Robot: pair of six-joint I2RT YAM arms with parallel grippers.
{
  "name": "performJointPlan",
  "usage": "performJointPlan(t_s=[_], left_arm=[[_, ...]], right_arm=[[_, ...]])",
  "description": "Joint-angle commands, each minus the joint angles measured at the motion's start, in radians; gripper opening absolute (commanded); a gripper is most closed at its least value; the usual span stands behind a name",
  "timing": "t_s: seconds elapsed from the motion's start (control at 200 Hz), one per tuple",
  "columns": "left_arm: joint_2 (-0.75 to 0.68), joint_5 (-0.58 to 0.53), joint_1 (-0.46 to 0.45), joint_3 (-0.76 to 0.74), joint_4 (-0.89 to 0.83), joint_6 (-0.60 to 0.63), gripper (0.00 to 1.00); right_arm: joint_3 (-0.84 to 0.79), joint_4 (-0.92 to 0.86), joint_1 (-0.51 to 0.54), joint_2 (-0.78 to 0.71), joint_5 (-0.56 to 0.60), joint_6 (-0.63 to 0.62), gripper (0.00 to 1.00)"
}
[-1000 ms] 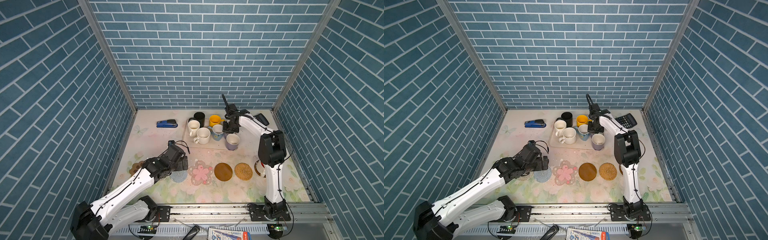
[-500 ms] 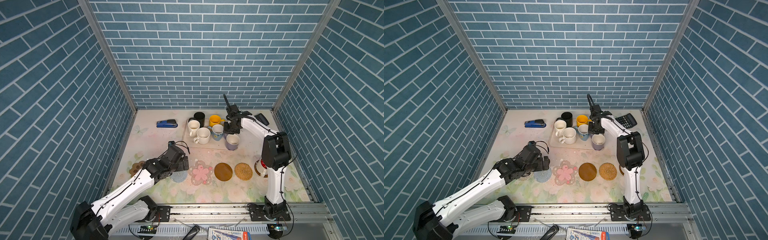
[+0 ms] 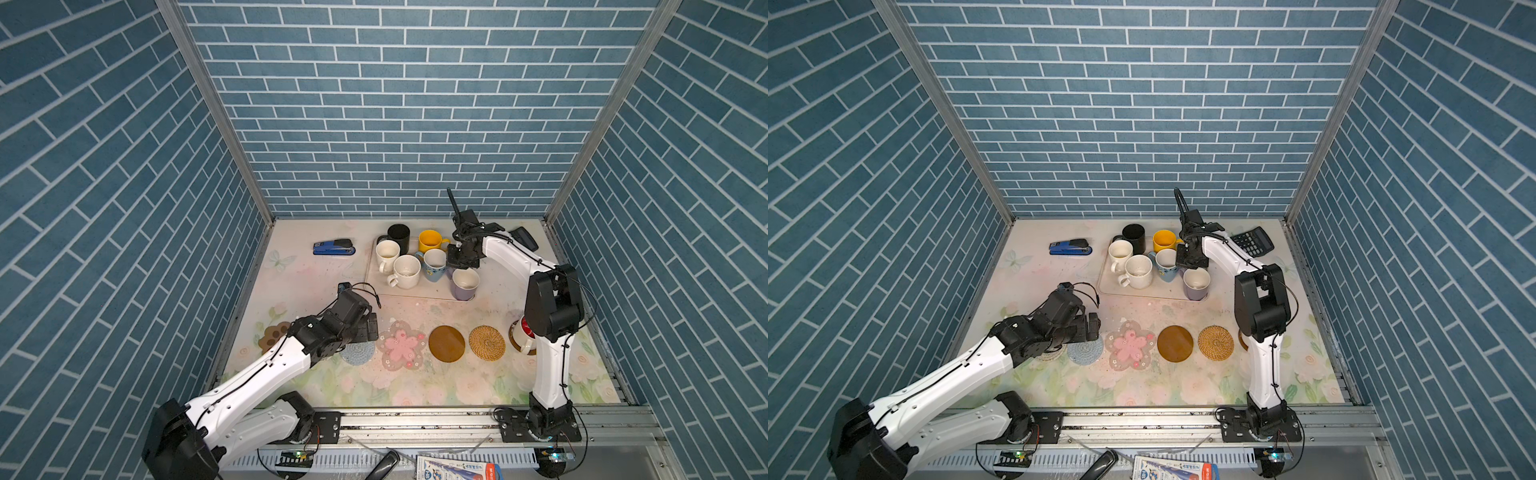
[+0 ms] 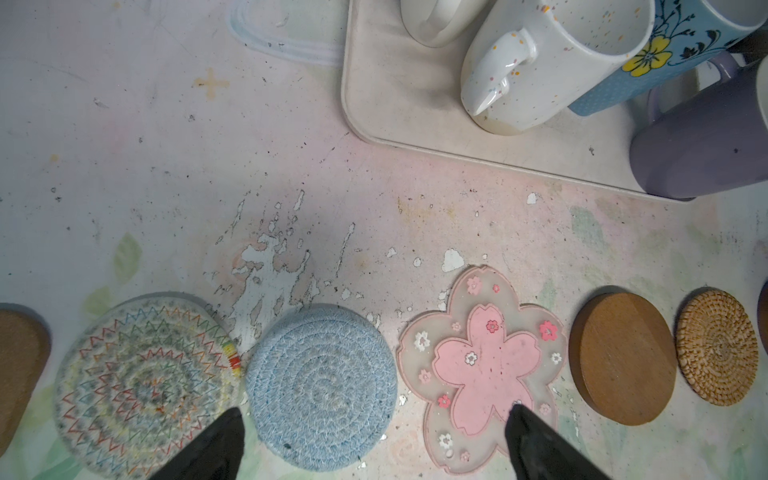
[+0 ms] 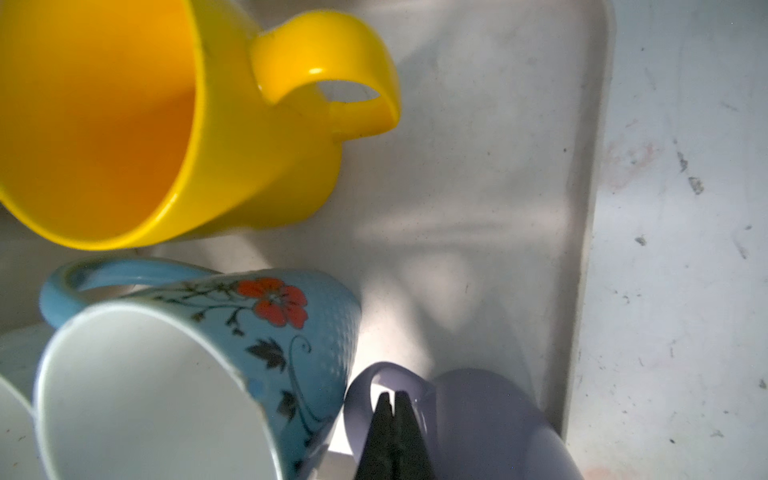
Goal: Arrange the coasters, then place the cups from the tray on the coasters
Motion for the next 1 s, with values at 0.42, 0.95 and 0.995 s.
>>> performJointPlan(t_s=[0.42,0.95,0.995], left_arm=[[0.032,-0.016,0.006,0.058,-0.005,0.023,0.99],[0.124,0.002,0.018,0.100,0.053,0.045,0.99],[0.125,0.003,0.018,0.098,0.056,0.044,0.99]], right_arm=[[-0.083,-0.024,-0.003,-0.330,-0.001,-0.054,0.02],[-0.762,0.360,0.000,-0.763,-0.228,0.172,0.22],[-0.786,0.386,0.002,-0.757,-0.252,0.186,0.22]])
